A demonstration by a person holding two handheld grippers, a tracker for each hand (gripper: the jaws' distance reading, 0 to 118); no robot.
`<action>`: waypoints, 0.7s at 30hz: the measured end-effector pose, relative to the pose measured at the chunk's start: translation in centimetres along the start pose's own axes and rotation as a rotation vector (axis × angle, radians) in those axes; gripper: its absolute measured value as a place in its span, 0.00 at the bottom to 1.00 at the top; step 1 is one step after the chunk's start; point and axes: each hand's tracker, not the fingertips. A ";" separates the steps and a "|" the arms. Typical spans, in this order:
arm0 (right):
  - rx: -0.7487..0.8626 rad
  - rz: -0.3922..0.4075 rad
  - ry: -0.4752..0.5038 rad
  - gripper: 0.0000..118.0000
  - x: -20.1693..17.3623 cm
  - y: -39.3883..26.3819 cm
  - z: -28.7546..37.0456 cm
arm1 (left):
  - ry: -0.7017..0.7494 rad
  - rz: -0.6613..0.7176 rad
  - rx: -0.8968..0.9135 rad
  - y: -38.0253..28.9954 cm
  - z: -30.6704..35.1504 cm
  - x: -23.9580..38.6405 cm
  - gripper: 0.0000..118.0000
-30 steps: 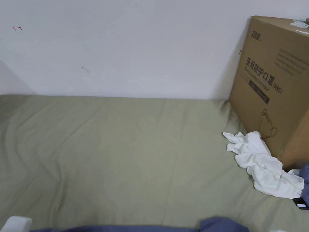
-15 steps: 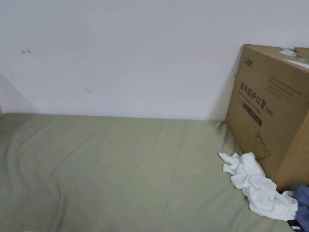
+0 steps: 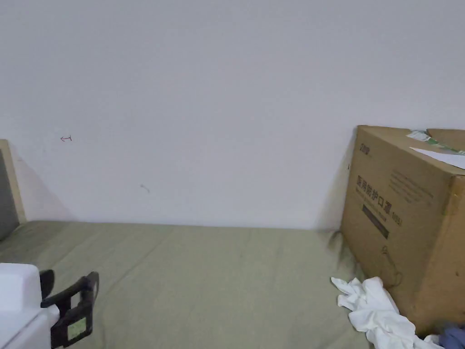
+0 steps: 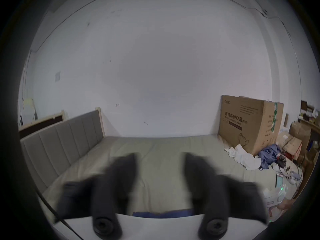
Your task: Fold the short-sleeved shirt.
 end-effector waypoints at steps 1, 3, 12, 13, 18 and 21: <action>0.018 0.019 -0.014 0.02 -0.5 -0.1 0.5 | 0.002 0.003 0.000 0.0 0.4 0.3 0.18; 0.062 0.116 -0.061 0.13 -1.2 -0.1 2.0 | 0.008 0.019 0.012 -0.1 1.1 0.3 0.03; 0.651 -0.047 -0.065 0.56 -2.0 4.5 20.6 | -0.006 0.070 -0.014 -1.0 3.3 -0.2 0.02; 0.730 -0.040 -0.072 0.56 -1.7 4.9 22.1 | -0.010 0.073 -0.017 -1.1 3.6 -0.2 0.02; 1.043 -0.053 -0.071 0.56 -3.1 5.9 30.1 | -0.008 0.052 -0.035 -2.7 4.4 0.1 0.02; 1.072 -0.022 -0.077 0.20 -3.9 5.8 31.6 | -0.019 0.083 -0.086 -4.2 3.8 -0.8 0.02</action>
